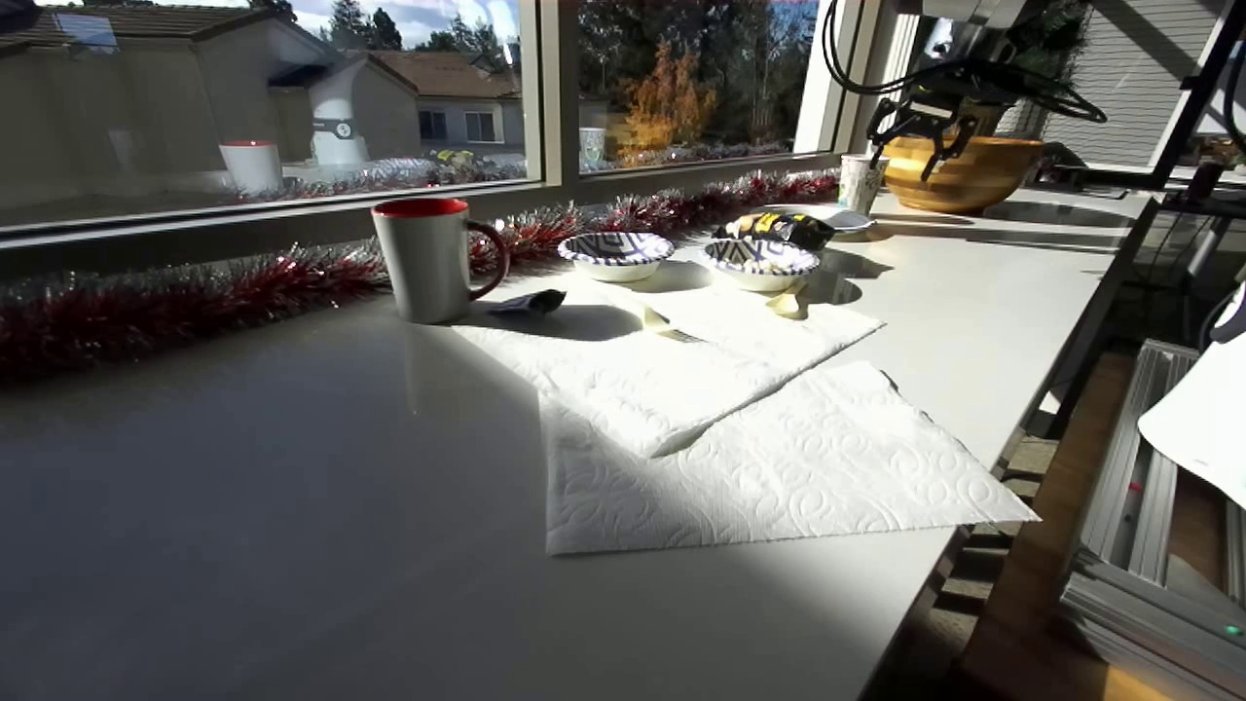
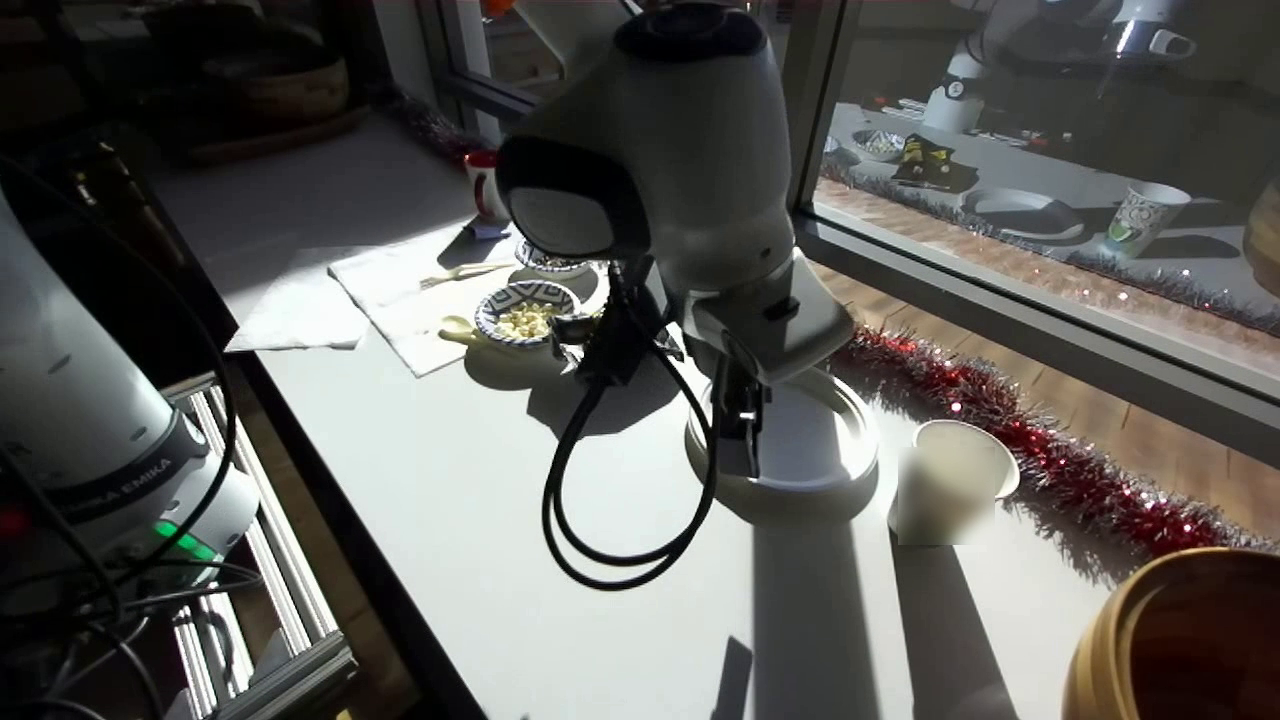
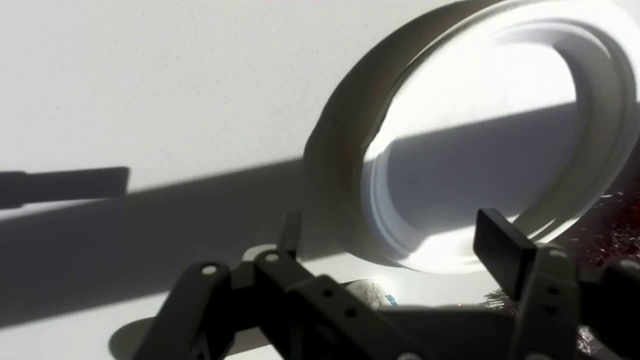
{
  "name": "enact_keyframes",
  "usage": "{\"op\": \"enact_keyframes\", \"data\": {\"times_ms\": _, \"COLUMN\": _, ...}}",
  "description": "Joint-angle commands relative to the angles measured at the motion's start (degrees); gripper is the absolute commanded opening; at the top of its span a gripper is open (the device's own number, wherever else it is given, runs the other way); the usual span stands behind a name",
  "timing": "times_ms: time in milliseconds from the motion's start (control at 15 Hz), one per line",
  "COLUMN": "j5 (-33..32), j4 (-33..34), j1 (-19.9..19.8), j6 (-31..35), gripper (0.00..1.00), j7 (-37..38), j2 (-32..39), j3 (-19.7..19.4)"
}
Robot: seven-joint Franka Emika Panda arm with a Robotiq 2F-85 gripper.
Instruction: Pour the beans on the plate into the bowl
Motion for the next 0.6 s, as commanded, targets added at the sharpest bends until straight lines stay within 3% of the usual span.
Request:
{"op": "enact_keyframes", "data": {"times_ms": 0, "j5": -15.6, "j4": -4.1, "j1": 13.0, "j6": -3.1, "gripper": 1.00, "j7": 2.7, "j2": -7.5, "j3": -11.2}}
{"op": "enact_keyframes", "data": {"times_ms": 267, "j5": -33.3, "j4": -3.7, "j1": 25.2, "j6": -8.5, "gripper": 1.00, "j7": 5.8, "j2": -11.6, "j3": -20.1}}
{"op": "enact_keyframes", "data": {"times_ms": 533, "j5": -50.7, "j4": -2.9, "j1": 32.7, "j6": -15.5, "gripper": 1.00, "j7": 8.8, "j2": -17.1, "j3": -22.6}}
